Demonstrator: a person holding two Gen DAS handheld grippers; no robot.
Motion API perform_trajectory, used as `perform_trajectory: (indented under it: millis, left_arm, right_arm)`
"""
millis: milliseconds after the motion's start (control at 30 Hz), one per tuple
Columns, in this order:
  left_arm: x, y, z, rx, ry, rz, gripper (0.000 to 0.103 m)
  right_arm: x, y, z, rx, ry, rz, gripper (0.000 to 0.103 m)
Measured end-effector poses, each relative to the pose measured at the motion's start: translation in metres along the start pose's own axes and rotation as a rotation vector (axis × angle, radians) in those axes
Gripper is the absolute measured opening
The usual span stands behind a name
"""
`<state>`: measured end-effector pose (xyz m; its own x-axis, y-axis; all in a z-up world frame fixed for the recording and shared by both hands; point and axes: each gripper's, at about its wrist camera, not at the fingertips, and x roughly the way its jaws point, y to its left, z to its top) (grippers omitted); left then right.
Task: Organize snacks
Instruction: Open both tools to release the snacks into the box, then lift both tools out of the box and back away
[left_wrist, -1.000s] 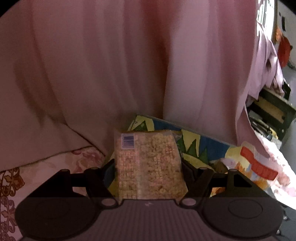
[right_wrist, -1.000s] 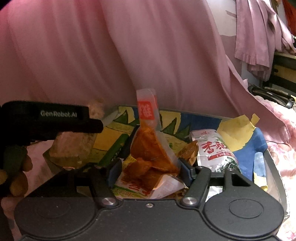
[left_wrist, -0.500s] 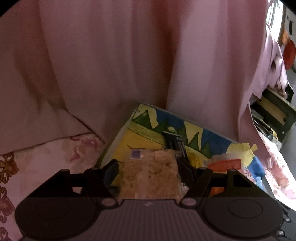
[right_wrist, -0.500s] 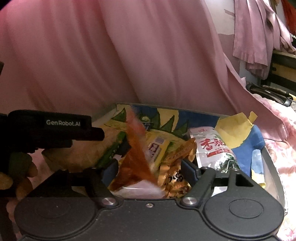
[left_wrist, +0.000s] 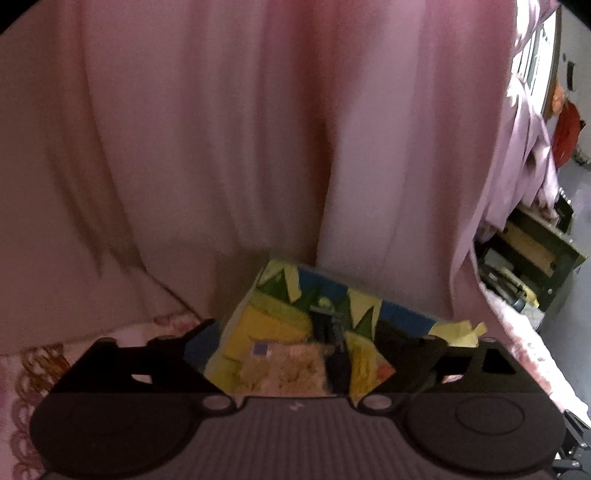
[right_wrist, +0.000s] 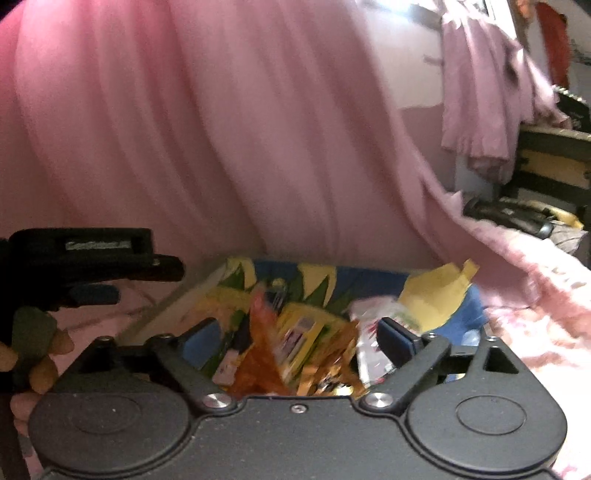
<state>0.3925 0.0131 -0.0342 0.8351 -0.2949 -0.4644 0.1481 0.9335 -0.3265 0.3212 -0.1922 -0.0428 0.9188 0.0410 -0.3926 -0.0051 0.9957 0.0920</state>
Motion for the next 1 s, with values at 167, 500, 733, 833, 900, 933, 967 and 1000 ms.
perform_trajectory:
  millis: [167,500,733,833,900,933,967,1000]
  left_arm:
    - [-0.035,-0.014,0.008,0.045,-0.06,0.02,0.103]
    - [-0.104,-0.03,0.002,0.023,-0.126,0.099,0.103]
    - [-0.154,-0.035,-0.024,0.027,-0.155,0.141,0.103]
    - [-0.173,-0.039,-0.038,0.037,-0.15,0.144,0.103]
    - [-0.184,-0.043,-0.047,0.045,-0.136,0.139,0.103]
    - [-0.189,-0.045,-0.05,0.049,-0.126,0.132,0.103]
    - [-0.194,-0.047,-0.055,0.055,-0.115,0.122,0.103]
    - [-0.197,-0.049,-0.059,0.063,-0.106,0.116,0.103]
  right_arm:
    - [-0.036,-0.013,0.015,0.038,-0.072,-0.01,0.102]
    - [-0.108,-0.033,0.027,0.07,-0.159,-0.021,0.102]
    - [-0.156,-0.043,0.019,0.074,-0.169,-0.037,0.102]
    - [-0.177,-0.045,0.012,0.067,-0.166,-0.042,0.102]
    - [-0.192,-0.047,0.005,0.061,-0.151,-0.043,0.102]
    - [-0.197,-0.048,0.002,0.062,-0.143,-0.042,0.102]
    - [-0.203,-0.05,-0.002,0.065,-0.133,-0.043,0.102]
    - [-0.211,-0.052,-0.006,0.069,-0.12,-0.046,0.102]
